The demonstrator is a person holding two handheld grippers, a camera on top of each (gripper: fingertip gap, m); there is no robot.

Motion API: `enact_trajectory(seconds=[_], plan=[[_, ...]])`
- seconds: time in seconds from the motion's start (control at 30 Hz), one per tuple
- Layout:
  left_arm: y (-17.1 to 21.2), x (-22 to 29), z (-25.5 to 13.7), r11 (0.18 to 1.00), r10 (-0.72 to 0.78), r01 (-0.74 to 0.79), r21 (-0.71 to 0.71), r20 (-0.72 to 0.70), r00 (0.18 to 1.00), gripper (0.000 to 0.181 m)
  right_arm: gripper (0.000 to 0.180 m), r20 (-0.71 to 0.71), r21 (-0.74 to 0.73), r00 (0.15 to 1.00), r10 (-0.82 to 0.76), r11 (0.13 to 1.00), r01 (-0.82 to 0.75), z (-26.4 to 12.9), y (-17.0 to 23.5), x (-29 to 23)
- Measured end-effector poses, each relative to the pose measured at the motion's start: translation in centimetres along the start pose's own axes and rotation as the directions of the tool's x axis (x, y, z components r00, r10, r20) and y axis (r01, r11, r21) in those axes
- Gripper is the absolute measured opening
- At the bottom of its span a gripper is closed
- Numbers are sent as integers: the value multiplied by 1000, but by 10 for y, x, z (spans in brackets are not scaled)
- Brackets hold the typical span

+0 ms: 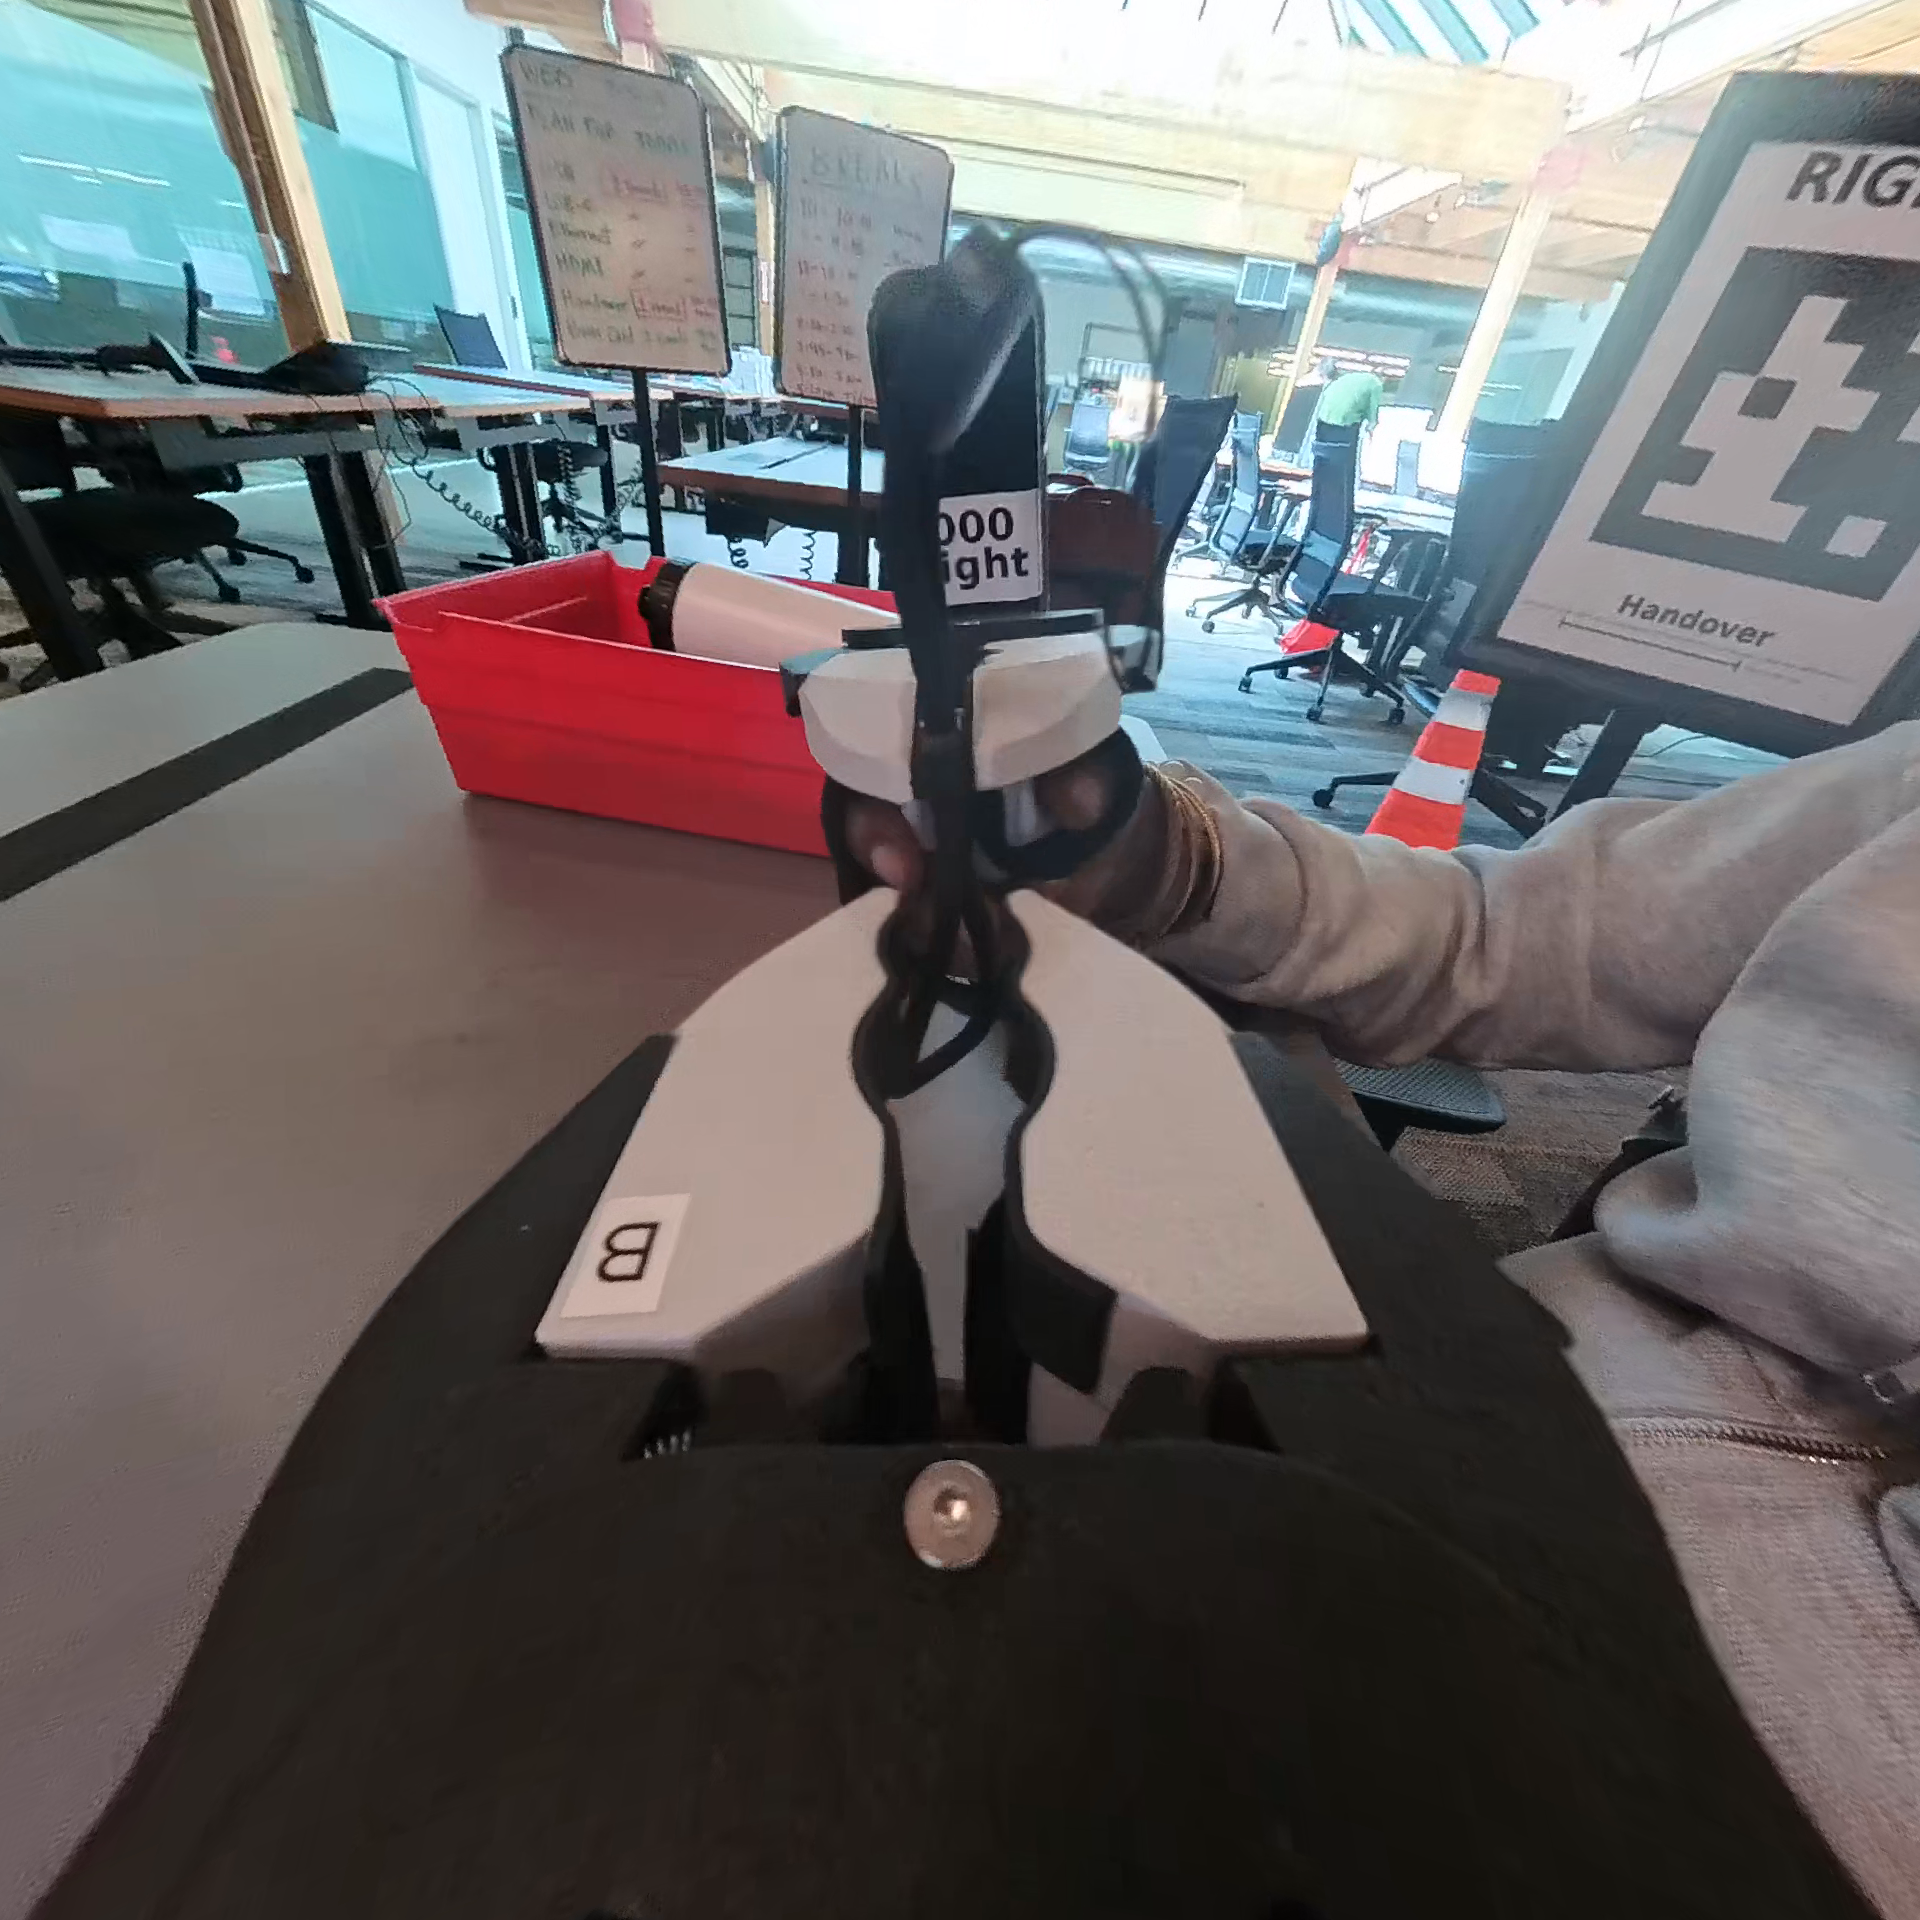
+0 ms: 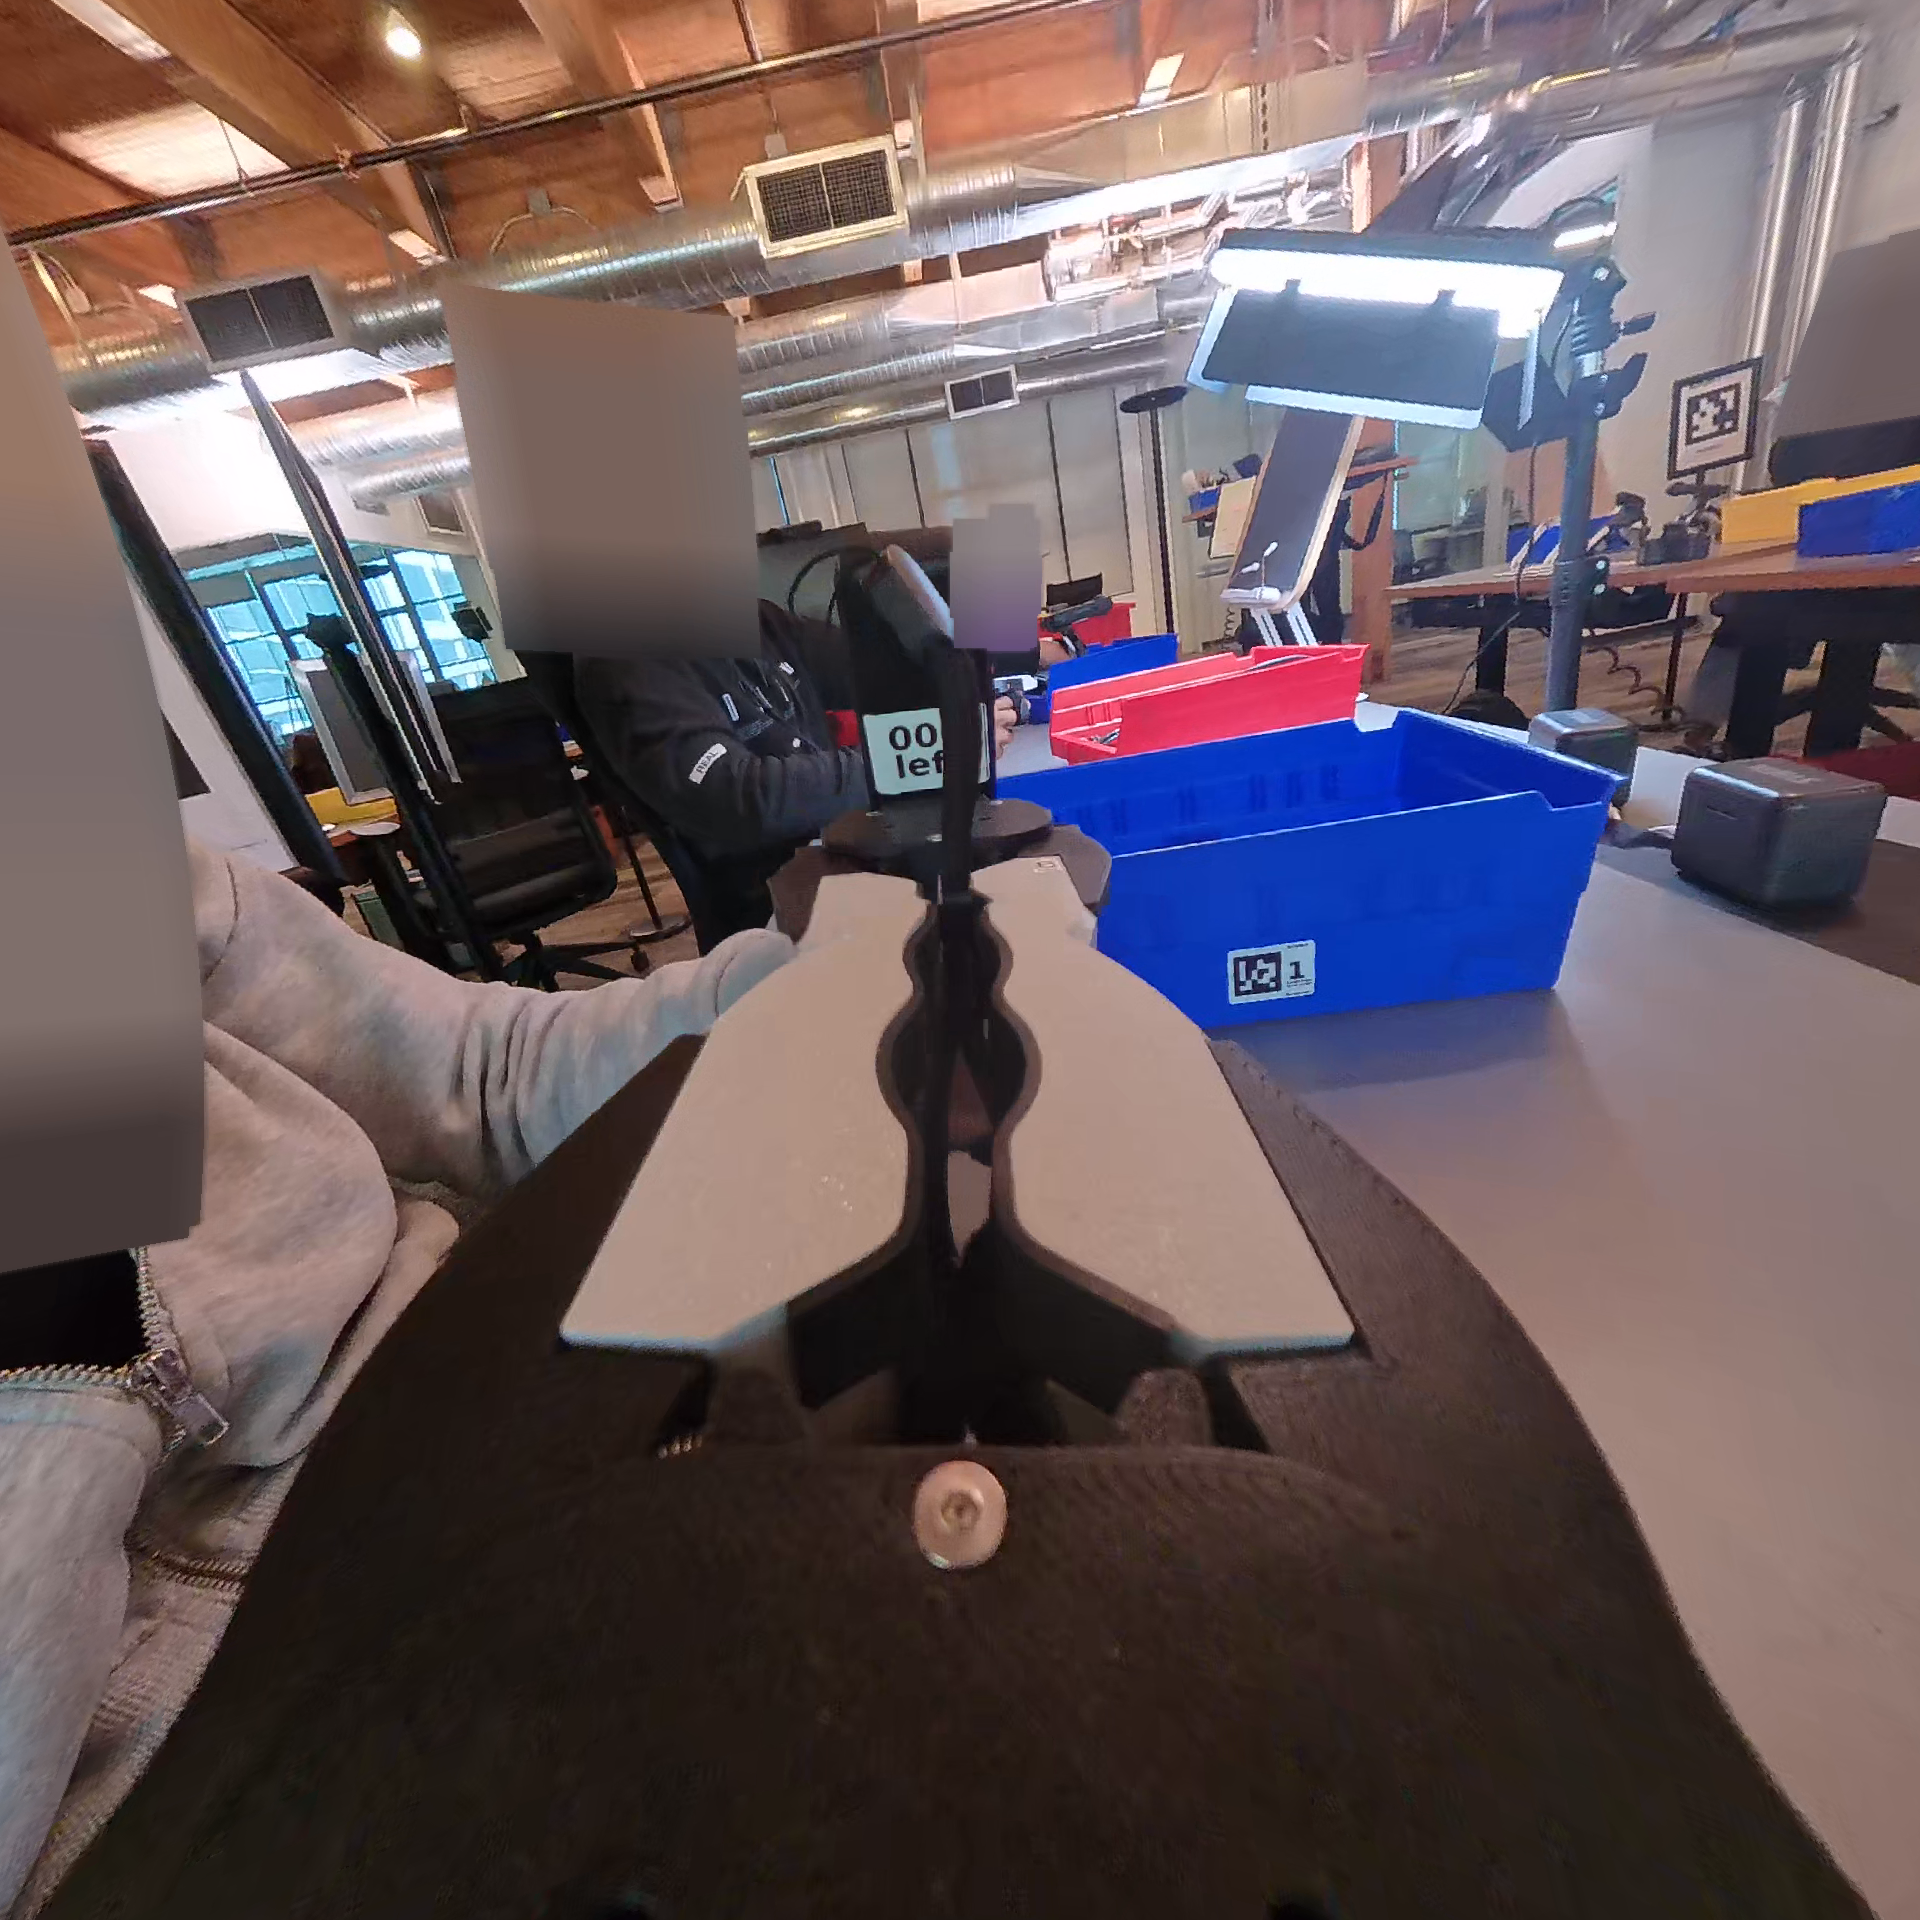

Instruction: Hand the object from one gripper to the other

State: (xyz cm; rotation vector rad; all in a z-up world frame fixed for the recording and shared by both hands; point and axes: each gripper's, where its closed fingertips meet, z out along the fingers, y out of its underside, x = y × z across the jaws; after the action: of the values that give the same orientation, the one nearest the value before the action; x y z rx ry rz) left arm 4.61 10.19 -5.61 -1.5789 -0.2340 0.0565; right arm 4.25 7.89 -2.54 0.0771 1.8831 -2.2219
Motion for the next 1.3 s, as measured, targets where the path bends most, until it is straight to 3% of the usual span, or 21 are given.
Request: enact_trajectory(seconds=[0.07,0.2,0.37,0.43,0.5,0.6,0.7,0.83,1.0,1.13,1.23,1.3], plan=[[0,0,0,1000,-2,2,2,-3,1000,5,6,4,-7,1000,-2,1000,2,1,2,-1],[-4,2,-3,999,-35,36,25,-32,999,4,7,6,4,1000,2,1000,-2,1,0,-2],[-20,-2,-14,989,-84,88,115,-41,996,3,29,-6,-55,1000,25,998,-25,3,9,2],[-20,-3,-16,988,-95,99,115,-41,995,3,31,7,-113,999,37,993,-36,7,20,0],[-18,-3,-14,989,-99,103,104,-42,994,3,26,3,-168,1000,21,986,-20,11,30,0],[-15,-1,-12,990,-105,110,91,-53,993,3,4,-5,-209,1000,-27,978,25,13,38,-1],[-17,-3,-12,988,-108,112,105,-39,993,7,4,-1,-216,1000,-18,976,17,12,38,-2],[-18,-9,-15,983,-140,141,120,-21,990,32,3,-4,-120,1000,24,993,-24,7,21,0],[4,-5,-4,991,-134,134,-6,-32,990,36,3,-4,-23,999,33,999,-33,1,4,0],[8,1,4,996,-92,92,-13,-38,995,26,3,20,-36,999,44,998,-43,4,8,-4],[9,4,4,998,-66,64,-25,-56,996,4,3,32,-50,998,46,998,-44,6,11,-6],[9,5,3,997,-72,70,-32,-63,995,4,4,29,-54,999,43,998,-42,7,12,-6]])
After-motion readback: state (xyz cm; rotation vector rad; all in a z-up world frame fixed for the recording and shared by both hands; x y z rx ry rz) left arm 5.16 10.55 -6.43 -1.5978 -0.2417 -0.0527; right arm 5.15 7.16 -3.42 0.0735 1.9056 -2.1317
